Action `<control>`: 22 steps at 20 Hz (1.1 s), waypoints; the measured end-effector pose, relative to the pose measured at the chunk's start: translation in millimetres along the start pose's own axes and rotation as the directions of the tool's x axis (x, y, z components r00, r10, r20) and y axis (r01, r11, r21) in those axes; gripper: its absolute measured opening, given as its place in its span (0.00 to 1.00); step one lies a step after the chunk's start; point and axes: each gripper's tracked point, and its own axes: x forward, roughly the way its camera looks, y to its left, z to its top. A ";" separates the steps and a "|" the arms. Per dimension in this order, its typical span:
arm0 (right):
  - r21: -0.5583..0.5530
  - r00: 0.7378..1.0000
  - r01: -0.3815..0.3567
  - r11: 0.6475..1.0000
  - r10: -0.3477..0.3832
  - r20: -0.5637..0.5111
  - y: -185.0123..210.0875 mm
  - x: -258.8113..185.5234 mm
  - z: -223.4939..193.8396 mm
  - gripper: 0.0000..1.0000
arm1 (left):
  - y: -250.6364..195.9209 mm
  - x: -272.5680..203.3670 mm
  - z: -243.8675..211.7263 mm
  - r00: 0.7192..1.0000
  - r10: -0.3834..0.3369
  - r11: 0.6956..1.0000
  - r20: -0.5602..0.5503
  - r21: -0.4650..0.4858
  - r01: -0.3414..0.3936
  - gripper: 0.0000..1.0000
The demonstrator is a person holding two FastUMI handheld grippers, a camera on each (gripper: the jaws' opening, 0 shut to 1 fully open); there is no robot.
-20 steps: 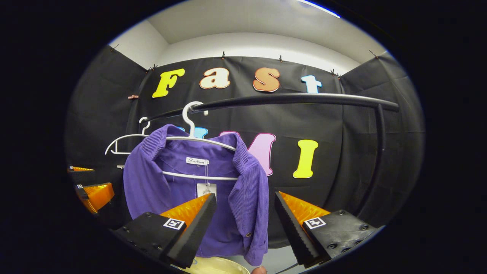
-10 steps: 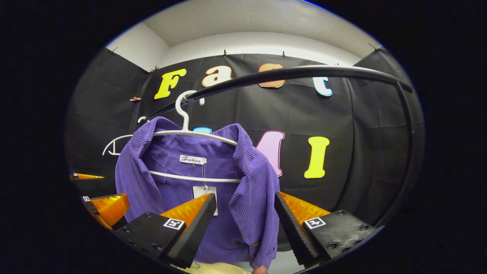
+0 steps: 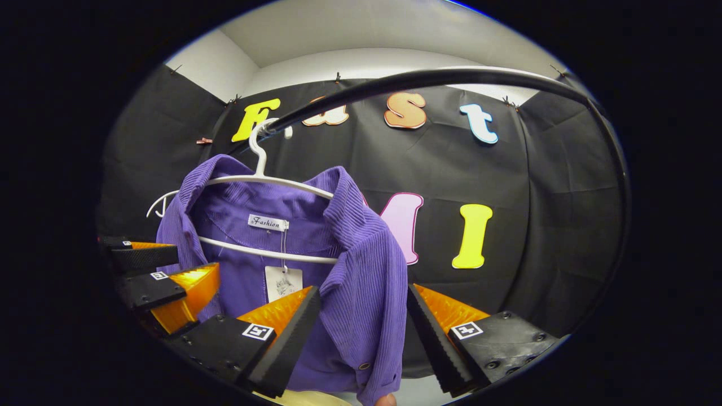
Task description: Grasp the clothes on the hanger with both hands and then place them into the laundry hamper below.
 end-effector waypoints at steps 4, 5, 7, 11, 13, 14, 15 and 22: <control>0.014 1.000 -0.017 1.000 0.017 -0.003 5.8 8.0 -7.4 0.96 | 10.3 22.1 -1.6 0.997 0.080 0.997 0.000 -0.004 -0.080 0.94; 0.015 1.000 -0.024 1.000 0.024 0.001 10.5 10.7 -6.1 0.98 | 12.7 24.5 -3.2 0.997 0.082 0.997 -0.006 -0.001 -0.082 0.93; 0.016 0.999 -0.036 0.999 0.035 0.012 17.3 12.2 -3.5 0.98 | 18.9 26.7 -2.5 0.997 0.072 0.997 -0.005 -0.002 -0.072 0.70; 0.054 0.998 -0.059 0.997 0.058 0.028 38.3 6.7 0.1 0.98 | 40.5 20.0 -2.0 0.996 0.094 0.995 -0.009 -0.028 -0.094 0.23; 0.047 1.000 -0.014 0.999 0.012 0.029 34.4 12.2 -3.0 0.98 | 42.3 14.3 -1.9 0.997 0.078 0.995 -0.012 -0.062 -0.078 0.08; 0.052 1.000 0.002 0.999 -0.003 0.022 35.1 17.7 -4.3 0.98 | 43.5 13.2 -2.7 0.997 0.072 0.995 -0.019 -0.064 -0.073 0.06; 0.062 1.000 0.015 0.998 -0.016 0.023 34.5 21.6 -5.4 0.98 | 46.0 11.9 -2.2 0.997 0.071 0.996 -0.021 -0.060 -0.073 0.06; 0.007 0.981 0.189 0.982 -0.189 0.047 0.8 63.7 -12.1 0.62 | 56.3 7.6 -0.5 0.996 0.080 0.995 -0.038 -0.052 -0.082 0.05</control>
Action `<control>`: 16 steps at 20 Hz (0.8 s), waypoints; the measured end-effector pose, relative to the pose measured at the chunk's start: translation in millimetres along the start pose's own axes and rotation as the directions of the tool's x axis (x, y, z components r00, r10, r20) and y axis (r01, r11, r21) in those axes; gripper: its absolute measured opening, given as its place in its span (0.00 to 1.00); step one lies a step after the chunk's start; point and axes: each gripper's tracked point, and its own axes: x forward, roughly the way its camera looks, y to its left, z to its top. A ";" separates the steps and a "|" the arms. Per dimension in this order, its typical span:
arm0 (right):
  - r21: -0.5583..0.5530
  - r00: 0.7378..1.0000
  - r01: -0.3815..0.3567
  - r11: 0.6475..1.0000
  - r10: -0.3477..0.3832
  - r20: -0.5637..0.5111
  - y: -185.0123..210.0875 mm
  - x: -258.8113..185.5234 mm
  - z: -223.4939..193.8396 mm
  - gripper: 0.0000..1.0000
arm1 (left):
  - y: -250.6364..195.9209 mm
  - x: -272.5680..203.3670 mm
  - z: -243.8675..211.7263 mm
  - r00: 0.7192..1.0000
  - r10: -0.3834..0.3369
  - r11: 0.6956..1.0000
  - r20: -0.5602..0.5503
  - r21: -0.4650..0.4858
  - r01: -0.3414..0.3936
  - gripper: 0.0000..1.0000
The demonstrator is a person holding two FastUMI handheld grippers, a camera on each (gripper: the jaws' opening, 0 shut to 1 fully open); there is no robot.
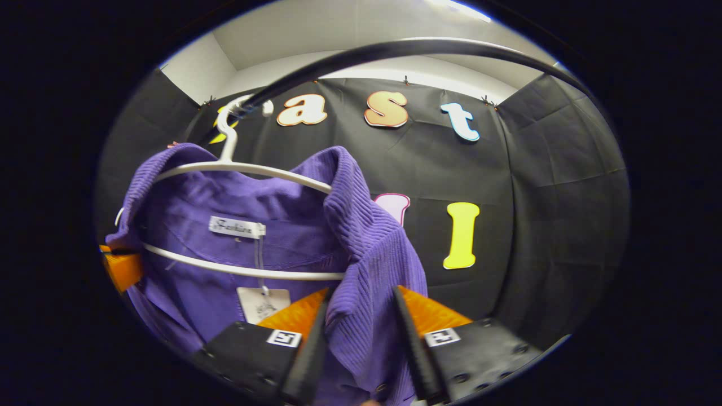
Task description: Grasp the clothes on the hanger with both hands and then place them into the laundry hamper below.
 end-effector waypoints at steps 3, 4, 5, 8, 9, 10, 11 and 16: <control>0.015 1.000 0.003 1.000 -0.003 0.009 -13.5 -4.7 4.9 0.12 | 10.6 -1.1 0.1 1.000 0.014 1.000 0.000 0.012 -0.014 0.05; 0.012 1.000 0.011 1.000 -0.012 0.024 -21.3 4.0 5.7 0.07 | 16.6 -1.0 2.5 1.000 0.027 0.999 0.004 0.027 -0.027 0.03; 0.000 0.998 0.027 1.000 -0.027 0.049 -32.6 4.3 10.0 0.07 | 21.4 -0.1 5.5 0.999 0.036 0.998 0.006 0.043 -0.036 0.03; -0.030 0.990 0.081 0.996 -0.077 0.114 -53.5 6.8 37.3 0.07 | 33.1 3.1 19.6 0.999 0.042 0.997 0.016 0.067 -0.043 0.03; -0.043 0.986 0.102 0.994 -0.096 0.139 -62.1 6.0 49.1 0.07 | 37.1 3.7 25.1 0.999 0.047 0.997 0.022 0.067 -0.048 0.03; -0.045 0.979 0.120 0.992 -0.111 0.170 -68.7 8.0 61.4 0.07 | 41.1 5.5 33.8 0.998 0.053 0.996 0.028 0.063 -0.055 0.03; -0.047 0.975 0.127 0.991 -0.116 0.188 -72.0 10.0 71.2 0.07 | 45.4 7.9 43.4 0.997 0.062 0.996 0.037 0.059 -0.065 0.03; -0.078 0.974 0.133 0.988 -0.116 0.193 -68.5 34.3 80.0 0.06 | 65.6 26.1 61.7 0.997 0.069 0.996 0.045 0.049 -0.071 0.05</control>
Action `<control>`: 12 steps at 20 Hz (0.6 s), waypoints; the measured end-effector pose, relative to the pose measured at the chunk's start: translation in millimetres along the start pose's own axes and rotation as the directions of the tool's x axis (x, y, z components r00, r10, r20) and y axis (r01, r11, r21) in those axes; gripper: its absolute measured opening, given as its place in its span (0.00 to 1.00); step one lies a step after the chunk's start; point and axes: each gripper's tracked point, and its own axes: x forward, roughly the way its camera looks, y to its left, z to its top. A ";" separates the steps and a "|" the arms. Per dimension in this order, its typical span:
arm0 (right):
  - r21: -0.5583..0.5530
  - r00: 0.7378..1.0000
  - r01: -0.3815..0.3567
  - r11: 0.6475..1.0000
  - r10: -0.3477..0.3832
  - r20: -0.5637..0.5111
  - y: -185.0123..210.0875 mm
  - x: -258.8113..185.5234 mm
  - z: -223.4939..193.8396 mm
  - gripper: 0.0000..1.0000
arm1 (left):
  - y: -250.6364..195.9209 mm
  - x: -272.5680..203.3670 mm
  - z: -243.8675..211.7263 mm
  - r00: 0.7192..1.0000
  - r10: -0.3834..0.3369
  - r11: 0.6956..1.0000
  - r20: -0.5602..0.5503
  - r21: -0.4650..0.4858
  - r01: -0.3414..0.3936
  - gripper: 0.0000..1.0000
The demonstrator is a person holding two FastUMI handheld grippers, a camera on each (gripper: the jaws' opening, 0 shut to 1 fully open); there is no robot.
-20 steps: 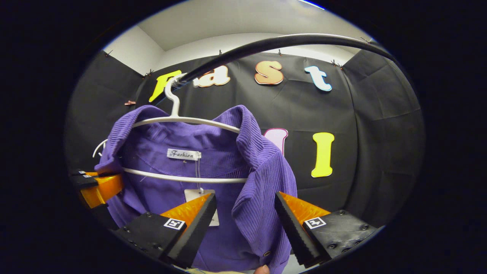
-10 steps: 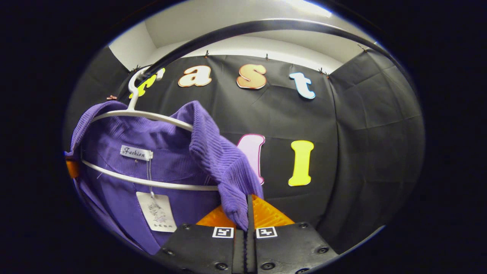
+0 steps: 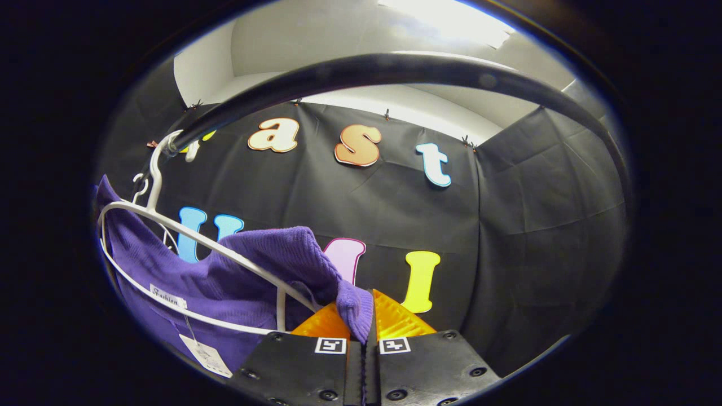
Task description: Grasp the clothes on the hanger with both hands and then place them into the laundry hamper below.
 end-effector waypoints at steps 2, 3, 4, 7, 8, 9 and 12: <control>0.010 0.999 -0.003 1.000 0.003 -0.042 3.3 9.6 -15.7 0.06 | 1.0 9.2 -11.1 0.999 -0.013 1.000 -0.035 -0.001 0.013 0.03; 0.016 0.998 -0.002 1.000 0.003 -0.066 1.8 9.0 -26.6 0.05 | 3.2 11.6 -16.7 0.999 -0.012 1.000 -0.048 0.005 0.013 0.05; 0.017 0.996 0.001 1.000 0.001 -0.088 1.5 8.6 -36.3 0.07 | 5.2 14.5 -19.9 0.998 -0.011 1.000 -0.055 0.006 0.012 0.03; 0.002 0.990 -0.005 1.000 0.005 -0.138 2.0 9.2 -58.6 0.06 | 12.2 18.5 -35.8 0.996 -0.010 1.000 -0.089 -0.021 0.008 0.05; -0.002 0.990 -0.008 1.000 0.008 -0.138 2.1 9.2 -61.7 0.09 | 14.9 19.7 -38.7 0.996 -0.006 1.000 -0.093 -0.023 0.004 0.05; -0.007 0.988 -0.018 1.000 0.017 -0.156 3.4 6.1 -69.2 0.07 | 17.6 19.9 -44.0 0.995 -0.002 1.000 -0.103 -0.017 0.001 0.05; 0.027 0.973 -0.031 0.999 0.036 -0.228 11.4 -10.0 -91.0 0.07 | 23.5 21.6 -63.1 0.989 -0.006 1.000 -0.146 -0.014 0.004 0.05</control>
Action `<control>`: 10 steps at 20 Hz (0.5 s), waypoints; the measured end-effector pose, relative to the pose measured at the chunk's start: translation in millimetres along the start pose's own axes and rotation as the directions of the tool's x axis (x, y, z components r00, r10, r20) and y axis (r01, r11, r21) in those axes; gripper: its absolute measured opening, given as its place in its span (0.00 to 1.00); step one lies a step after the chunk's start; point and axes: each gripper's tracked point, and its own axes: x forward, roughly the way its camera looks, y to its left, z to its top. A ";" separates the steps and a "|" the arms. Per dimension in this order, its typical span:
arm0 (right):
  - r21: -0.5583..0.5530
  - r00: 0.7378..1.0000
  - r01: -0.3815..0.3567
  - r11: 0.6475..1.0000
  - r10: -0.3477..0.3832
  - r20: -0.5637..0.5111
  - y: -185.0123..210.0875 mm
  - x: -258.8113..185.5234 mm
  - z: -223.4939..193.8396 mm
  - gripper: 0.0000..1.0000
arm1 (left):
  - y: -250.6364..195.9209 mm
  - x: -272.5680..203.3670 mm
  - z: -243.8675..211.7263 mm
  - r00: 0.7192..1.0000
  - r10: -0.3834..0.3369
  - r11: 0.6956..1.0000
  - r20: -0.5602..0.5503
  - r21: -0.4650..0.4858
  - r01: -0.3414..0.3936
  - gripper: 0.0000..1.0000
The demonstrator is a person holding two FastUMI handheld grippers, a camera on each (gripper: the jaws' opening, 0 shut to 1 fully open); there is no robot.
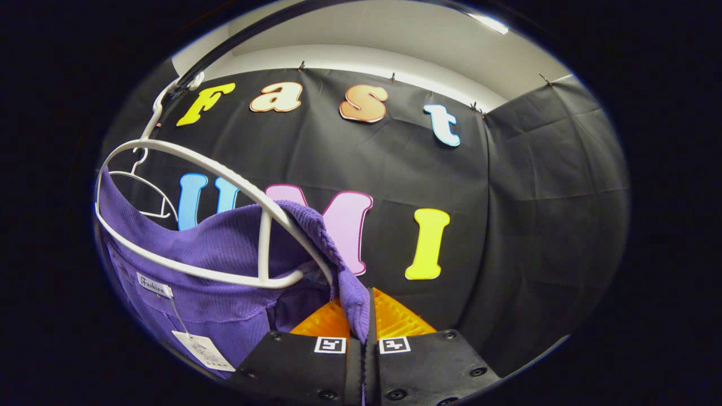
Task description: Grasp the clothes on the hanger with both hands and then place them into the laundry hamper below.
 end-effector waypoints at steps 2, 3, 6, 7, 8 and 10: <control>0.025 1.000 -0.004 1.000 0.005 -0.029 1.5 -2.7 -16.3 0.07 | -2.1 1.5 -12.2 1.000 -0.012 1.000 -0.012 0.001 0.012 0.05; 0.032 0.999 -0.013 0.999 0.014 -0.048 7.5 -5.9 -24.9 0.08 | -4.6 0.2 -23.6 0.999 -0.020 1.000 -0.031 0.004 0.020 0.05; 0.079 0.997 -0.062 0.995 0.065 -0.043 27.3 -32.3 -41.4 0.07 | -17.1 -7.0 -57.4 0.995 -0.054 0.999 -0.083 -0.006 0.054 0.05; 0.075 0.996 -0.074 0.994 0.077 -0.039 32.0 -43.0 -45.8 0.07 | -20.6 -10.7 -68.0 0.994 -0.060 0.998 -0.096 0.002 0.060 0.05; 0.076 0.995 -0.089 0.993 0.092 -0.036 39.4 -54.2 -49.9 0.07 | -23.5 -14.4 -80.3 0.992 -0.069 0.997 -0.110 0.010 0.070 0.05; 0.079 0.992 -0.119 0.990 0.122 -0.036 52.8 -74.1 -55.6 0.07 | -30.9 -27.5 -99.9 0.987 -0.094 0.995 -0.129 0.015 0.096 0.05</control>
